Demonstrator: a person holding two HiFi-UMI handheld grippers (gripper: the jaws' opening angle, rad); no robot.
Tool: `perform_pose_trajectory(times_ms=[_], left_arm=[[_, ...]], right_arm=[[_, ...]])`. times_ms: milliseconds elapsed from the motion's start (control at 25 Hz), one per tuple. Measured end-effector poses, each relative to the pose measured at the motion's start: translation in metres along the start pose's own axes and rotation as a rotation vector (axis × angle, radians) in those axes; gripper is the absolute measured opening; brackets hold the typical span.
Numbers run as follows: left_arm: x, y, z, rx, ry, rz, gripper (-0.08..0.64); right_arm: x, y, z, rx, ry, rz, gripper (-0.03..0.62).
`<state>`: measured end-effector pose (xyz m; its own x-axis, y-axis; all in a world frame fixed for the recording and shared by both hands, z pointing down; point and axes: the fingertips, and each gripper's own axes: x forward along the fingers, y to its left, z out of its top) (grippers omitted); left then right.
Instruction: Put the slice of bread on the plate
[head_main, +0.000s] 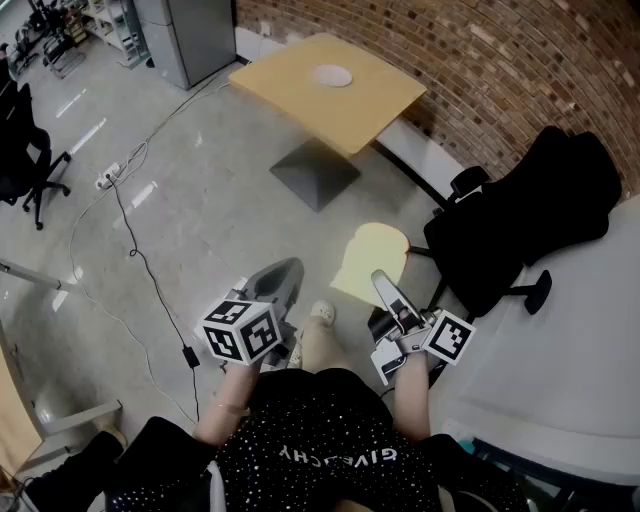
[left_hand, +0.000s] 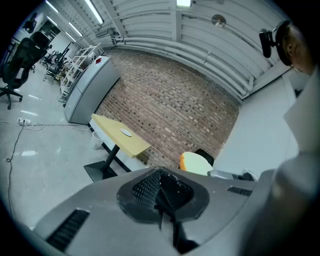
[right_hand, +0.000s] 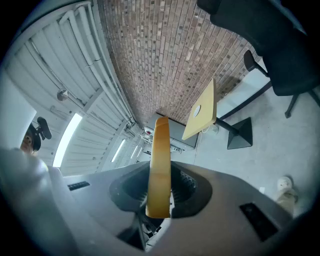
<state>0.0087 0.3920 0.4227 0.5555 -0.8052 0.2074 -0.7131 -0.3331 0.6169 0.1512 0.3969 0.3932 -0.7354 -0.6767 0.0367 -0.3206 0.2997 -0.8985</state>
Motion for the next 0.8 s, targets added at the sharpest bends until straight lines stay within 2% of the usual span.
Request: perform_pose_trajectory(times_ms=[280, 480, 800], left_arm=[[0.060, 0.030, 0.038, 0.002, -0.015, 0.020, 0.011], [0.118, 0.050, 0.084, 0.010, -0.050, 0.029, 0.011], [0.214, 0.070, 0.147, 0.013, -0.073, 0.020, 0.011]], right_arm=[[0.061, -0.027, 0.052, 0.009, 0.020, 0.018, 0.094], [0.113, -0.039, 0.107, -0.015, 0.035, 0.047, 0.094], [0.185, -0.065, 0.199, -0.051, 0.058, 0.050, 0.094]])
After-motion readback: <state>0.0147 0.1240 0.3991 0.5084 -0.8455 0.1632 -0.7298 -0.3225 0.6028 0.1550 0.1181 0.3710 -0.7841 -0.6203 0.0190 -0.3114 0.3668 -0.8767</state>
